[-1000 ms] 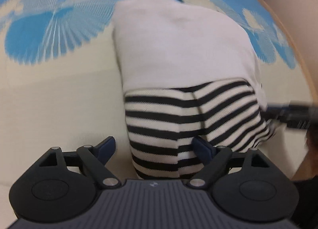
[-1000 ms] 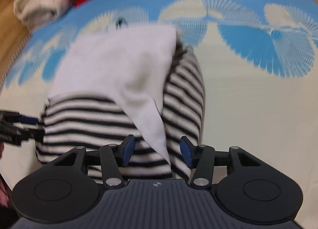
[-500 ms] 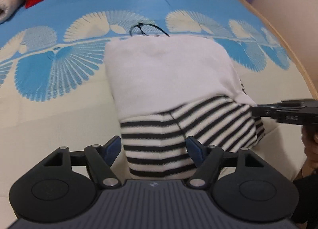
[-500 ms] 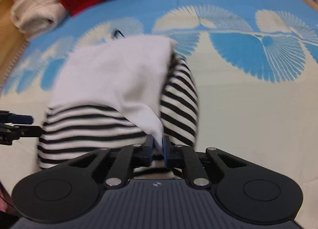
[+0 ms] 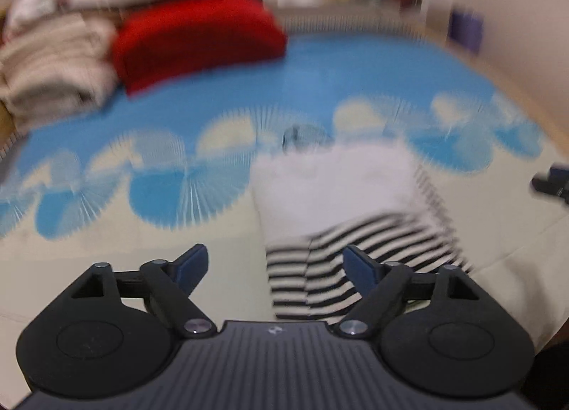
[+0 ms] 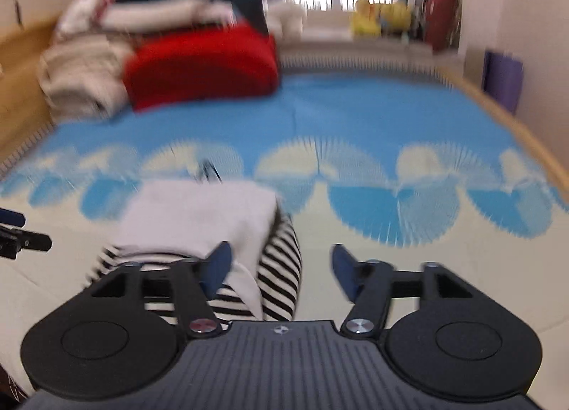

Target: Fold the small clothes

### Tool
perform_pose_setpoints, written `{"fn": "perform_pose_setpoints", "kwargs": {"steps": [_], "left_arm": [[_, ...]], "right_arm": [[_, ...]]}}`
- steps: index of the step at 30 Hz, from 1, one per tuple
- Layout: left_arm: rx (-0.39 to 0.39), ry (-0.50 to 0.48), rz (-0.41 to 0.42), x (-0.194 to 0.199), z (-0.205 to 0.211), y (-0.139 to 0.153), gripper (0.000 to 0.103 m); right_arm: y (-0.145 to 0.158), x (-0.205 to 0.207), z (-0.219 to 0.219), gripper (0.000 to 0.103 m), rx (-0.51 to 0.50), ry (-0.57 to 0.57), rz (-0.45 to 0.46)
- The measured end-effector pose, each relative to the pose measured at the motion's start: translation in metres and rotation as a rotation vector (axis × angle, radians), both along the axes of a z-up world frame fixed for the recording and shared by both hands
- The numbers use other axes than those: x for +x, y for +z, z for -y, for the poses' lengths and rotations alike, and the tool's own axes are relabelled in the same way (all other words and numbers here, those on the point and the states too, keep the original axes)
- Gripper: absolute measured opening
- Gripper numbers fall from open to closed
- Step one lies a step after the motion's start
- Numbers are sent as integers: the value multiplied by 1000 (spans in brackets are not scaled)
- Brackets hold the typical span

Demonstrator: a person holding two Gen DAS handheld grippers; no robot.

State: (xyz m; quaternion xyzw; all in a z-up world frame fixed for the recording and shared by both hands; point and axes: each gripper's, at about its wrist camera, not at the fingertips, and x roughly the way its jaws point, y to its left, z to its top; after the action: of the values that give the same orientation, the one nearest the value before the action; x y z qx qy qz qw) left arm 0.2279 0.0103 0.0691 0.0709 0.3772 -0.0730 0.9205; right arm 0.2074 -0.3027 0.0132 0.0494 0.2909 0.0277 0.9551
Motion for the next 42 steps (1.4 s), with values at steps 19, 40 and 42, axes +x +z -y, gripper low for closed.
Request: {"fn": "perform_pose_setpoints", "kwargs": {"steps": [19,40,42], "left_arm": [[-39,191,-31,-116,38,-21,95],[-84,260,-115,-87,54,-40,98],[-82,255,-113,-86,56,-40,98]], "right_arm": [[52,-106,-47,83,-75,-34,65],[3,-63,-56,80,-15,-35,-116],[3,-63,-60,80,-33,-21,-110]]}}
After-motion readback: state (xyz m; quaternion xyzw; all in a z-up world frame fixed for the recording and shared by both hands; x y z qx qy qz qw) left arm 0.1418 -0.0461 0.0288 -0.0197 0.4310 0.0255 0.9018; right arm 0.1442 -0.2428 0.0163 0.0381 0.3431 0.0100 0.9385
